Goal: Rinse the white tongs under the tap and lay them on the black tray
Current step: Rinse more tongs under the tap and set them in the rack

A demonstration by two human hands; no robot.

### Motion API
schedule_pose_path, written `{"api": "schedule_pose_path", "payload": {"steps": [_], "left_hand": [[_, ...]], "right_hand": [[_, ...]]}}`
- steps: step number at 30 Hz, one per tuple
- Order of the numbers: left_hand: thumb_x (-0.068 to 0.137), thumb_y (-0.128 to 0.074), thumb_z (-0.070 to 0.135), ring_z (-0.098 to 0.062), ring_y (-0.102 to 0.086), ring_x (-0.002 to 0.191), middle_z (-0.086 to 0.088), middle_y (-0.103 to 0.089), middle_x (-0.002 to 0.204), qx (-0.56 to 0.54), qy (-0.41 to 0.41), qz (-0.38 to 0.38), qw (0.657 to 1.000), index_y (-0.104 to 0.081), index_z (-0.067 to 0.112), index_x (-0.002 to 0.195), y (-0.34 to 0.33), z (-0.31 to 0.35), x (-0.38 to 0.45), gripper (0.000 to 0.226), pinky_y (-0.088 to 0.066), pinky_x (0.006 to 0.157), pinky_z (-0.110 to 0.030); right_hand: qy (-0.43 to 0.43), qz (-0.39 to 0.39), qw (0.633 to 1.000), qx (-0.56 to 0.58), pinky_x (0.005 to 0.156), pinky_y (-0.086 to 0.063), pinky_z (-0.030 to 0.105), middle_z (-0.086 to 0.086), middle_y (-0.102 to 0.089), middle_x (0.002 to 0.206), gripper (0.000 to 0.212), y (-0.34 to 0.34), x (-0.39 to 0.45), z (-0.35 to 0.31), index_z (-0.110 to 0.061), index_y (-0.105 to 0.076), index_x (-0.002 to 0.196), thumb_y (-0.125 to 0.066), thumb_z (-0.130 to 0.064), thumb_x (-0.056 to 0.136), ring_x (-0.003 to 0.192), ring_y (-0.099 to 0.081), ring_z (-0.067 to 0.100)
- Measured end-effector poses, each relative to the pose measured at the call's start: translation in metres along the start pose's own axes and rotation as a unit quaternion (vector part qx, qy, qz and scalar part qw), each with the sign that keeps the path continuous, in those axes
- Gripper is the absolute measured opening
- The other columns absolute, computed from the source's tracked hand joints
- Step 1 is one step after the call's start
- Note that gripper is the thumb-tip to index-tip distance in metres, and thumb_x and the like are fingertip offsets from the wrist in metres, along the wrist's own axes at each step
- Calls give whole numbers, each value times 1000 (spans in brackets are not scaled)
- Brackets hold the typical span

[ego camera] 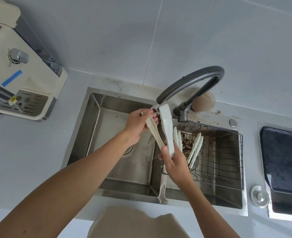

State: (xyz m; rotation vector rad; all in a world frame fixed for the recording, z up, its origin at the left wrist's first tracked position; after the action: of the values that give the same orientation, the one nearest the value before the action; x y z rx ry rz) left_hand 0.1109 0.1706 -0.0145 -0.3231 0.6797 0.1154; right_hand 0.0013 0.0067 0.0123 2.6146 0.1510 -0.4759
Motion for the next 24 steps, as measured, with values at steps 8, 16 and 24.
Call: {"api": "schedule_pose_path", "payload": {"steps": [8, 16, 24], "left_hand": [[100, -66, 12, -26, -75, 95, -12, -78, 103, 100, -59, 14, 993, -77, 7, 115, -1, 3, 2, 19, -65, 85, -36], [99, -66, 11, -28, -78, 81, -8, -78, 86, 164, -84, 85, 979, -75, 18, 83, 0, 9, 5, 19, -67, 69, -35], [97, -67, 8, -21, -75, 78, -6, -77, 84, 142, -83, 84, 983, -76, 12, 85, 0, 8, 7, 16, -62, 61, -24]], "right_hand": [[-28, 5, 994, 101, 49, -35, 20, -3, -43, 65, 65, 3, 2, 8, -4, -53, 88, -29, -63, 103, 53, -39, 6], [-56, -9, 993, 105, 51, -35, 18, -10, -43, 65, 56, 0, 3, 11, -6, -58, 94, -31, -53, 108, 56, -39, 5], [-74, 9, 991, 110, 54, -38, 13, -18, -47, 66, 52, 2, 8, 9, -15, -65, 105, -29, -54, 108, 58, -44, -2]]}}
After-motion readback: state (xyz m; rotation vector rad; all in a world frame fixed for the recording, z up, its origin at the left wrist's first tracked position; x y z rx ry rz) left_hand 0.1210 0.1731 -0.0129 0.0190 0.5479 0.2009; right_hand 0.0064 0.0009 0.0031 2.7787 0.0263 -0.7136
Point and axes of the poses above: each hand's wrist, its own x-axis towards the middle knuckle, its own y-axis out of the back of the hand, z = x × y, the point moved 6 cm from there along x, towards the middle knuckle
